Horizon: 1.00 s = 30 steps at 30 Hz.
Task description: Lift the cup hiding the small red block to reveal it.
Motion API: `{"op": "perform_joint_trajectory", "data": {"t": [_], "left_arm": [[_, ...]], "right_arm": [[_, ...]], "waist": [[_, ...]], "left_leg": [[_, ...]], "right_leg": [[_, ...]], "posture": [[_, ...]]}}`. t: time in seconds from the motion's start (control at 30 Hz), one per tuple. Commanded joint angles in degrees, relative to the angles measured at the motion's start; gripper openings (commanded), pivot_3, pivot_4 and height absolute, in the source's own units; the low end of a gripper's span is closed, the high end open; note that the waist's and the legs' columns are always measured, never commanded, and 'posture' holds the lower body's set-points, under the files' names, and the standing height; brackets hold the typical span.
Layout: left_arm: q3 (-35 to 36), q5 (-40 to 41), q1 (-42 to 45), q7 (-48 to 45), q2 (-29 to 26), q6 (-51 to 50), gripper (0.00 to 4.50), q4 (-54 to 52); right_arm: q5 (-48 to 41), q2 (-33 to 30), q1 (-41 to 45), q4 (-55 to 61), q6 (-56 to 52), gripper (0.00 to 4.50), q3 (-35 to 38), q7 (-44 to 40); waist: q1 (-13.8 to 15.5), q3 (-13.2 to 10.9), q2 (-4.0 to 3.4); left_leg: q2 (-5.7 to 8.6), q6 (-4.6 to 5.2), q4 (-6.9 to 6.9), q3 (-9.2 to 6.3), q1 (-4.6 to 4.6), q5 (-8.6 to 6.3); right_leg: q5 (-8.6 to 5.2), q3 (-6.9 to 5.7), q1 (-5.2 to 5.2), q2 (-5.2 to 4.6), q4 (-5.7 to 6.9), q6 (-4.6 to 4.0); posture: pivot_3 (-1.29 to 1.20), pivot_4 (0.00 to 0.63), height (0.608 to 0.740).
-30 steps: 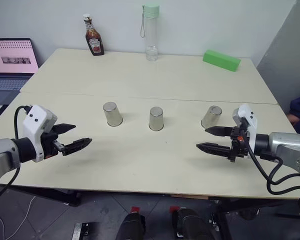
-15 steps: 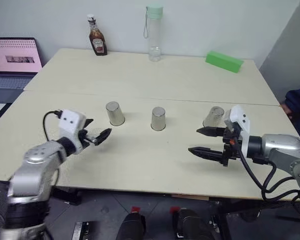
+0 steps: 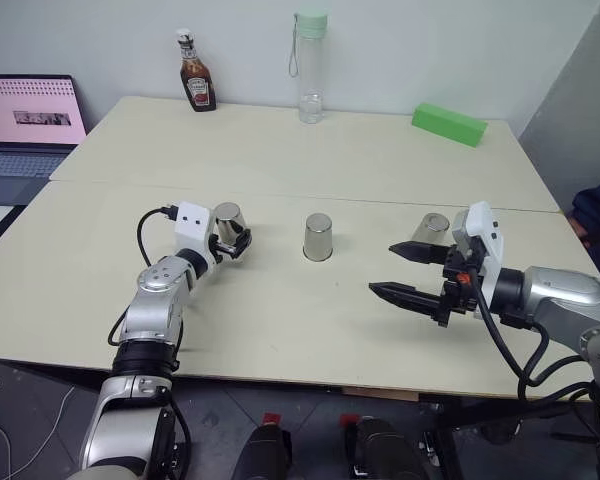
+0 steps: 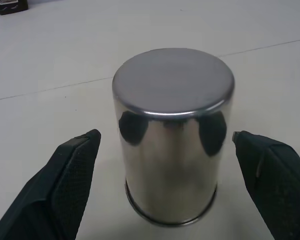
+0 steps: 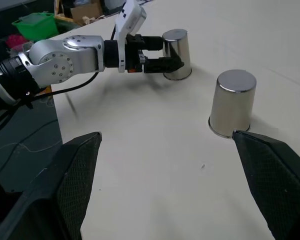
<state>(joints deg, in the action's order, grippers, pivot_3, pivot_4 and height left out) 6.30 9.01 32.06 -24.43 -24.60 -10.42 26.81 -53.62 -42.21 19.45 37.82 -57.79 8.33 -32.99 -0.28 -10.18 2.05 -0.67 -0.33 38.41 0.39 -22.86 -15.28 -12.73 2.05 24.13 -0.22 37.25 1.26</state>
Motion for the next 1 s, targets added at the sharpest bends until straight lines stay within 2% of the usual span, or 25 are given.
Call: {"op": "perform_joint_trajectory", "data": {"t": [0.03, 0.13, 0.4, 0.5, 0.63, 0.73, 0.87, 1.0], "left_arm": [[0.3, -0.2, 2.7, -1.3, 0.1, 3.8, 4.50, 3.1], [0.5, 0.0, 3.8, -2.1, 0.3, 5.3, 4.32, 5.4], [1.9, 1.8, 4.5, -4.3, -0.1, 5.1, 2.78, 3.5], [4.1, 3.0, 4.3, -3.8, -2.1, 3.3, 2.78, -0.1], [8.6, 4.3, 2.4, -1.7, -7.9, -3.1, 2.78, -7.5], [11.1, 4.7, -0.7, -0.9, -10.7, -6.2, 2.78, -9.2], [12.2, 5.4, -2.9, -1.1, -10.7, -7.1, 2.78, -8.3], [11.8, 5.0, -2.4, -2.4, -9.8, -4.5, 2.78, -2.5]], "right_arm": [[-0.8, -0.5, -0.2, 2.8, 1.4, 4.45, 1.3, 0.9], [-0.7, -0.4, 0.0, 2.9, 1.4, 4.49, 1.2, 1.3], [-1.6, -0.4, 1.4, 2.2, 0.8, 4.50, 1.1, 2.1], [-1.8, -0.4, 2.1, 1.7, 0.7, 4.50, 0.8, 2.1], [-1.6, 0.3, 3.1, 0.9, 0.9, 4.50, -0.1, 2.3], [-1.2, 0.9, 3.4, 0.3, 1.3, 4.50, -1.0, 2.1], [-0.4, 1.2, 4.0, -0.5, 1.7, 4.50, -1.9, 1.5], [0.3, 1.3, 5.0, -1.7, 2.3, 4.50, -2.8, 0.6]], "waist": [[0.0, 0.0, 0.00], [0.0, 0.0, 0.00], [0.0, 0.0, 0.00], [0.0, 0.0, 0.01], [-0.5, 0.0, 0.01], [-0.9, 0.0, 0.00], [-0.9, 0.0, -0.01], [-0.3, 0.0, 0.00]], "left_leg": [[0.00, 0.00, 0.00, -0.01, 0.00, 0.00], [0.01, 0.00, 0.02, 0.01, -0.01, 0.00], [0.00, 0.00, 0.05, 0.01, 0.00, 0.00], [0.00, 0.00, 0.05, -0.01, -0.03, 0.00], [-0.05, 0.00, 0.05, -0.01, -0.03, 0.00], [-0.07, 0.00, 0.00, -0.03, -0.01, 0.00], [0.00, 0.00, 0.01, -0.01, 0.03, 0.00], [0.01, 0.00, 0.26, -0.07, -0.07, 0.00]], "right_leg": [[0.00, 0.00, 0.00, 0.00, 0.00, 0.00], [0.01, 0.01, 0.00, 0.00, 0.00, 0.01], [0.03, 0.01, 0.00, 0.00, 0.01, 0.04], [0.03, -0.01, 0.00, 0.00, 0.01, 0.03], [0.03, 0.01, 0.02, 0.00, 0.01, 0.03], [0.03, -0.02, 0.03, 0.00, 0.01, 0.03], [0.00, -0.02, -0.02, -0.09, 0.01, 0.09], [-0.01, -0.09, -0.03, -0.12, 0.01, 0.24]], "posture": [[0.00, 0.150, 0.740], [0.00, 0.150, 0.740], [0.00, 0.150, 0.740], [0.00, 0.150, 0.740], [0.00, 0.150, 0.740], [0.00, 0.150, 0.740], [0.00, 0.150, 0.740], [0.00, 0.150, 0.740]]}}
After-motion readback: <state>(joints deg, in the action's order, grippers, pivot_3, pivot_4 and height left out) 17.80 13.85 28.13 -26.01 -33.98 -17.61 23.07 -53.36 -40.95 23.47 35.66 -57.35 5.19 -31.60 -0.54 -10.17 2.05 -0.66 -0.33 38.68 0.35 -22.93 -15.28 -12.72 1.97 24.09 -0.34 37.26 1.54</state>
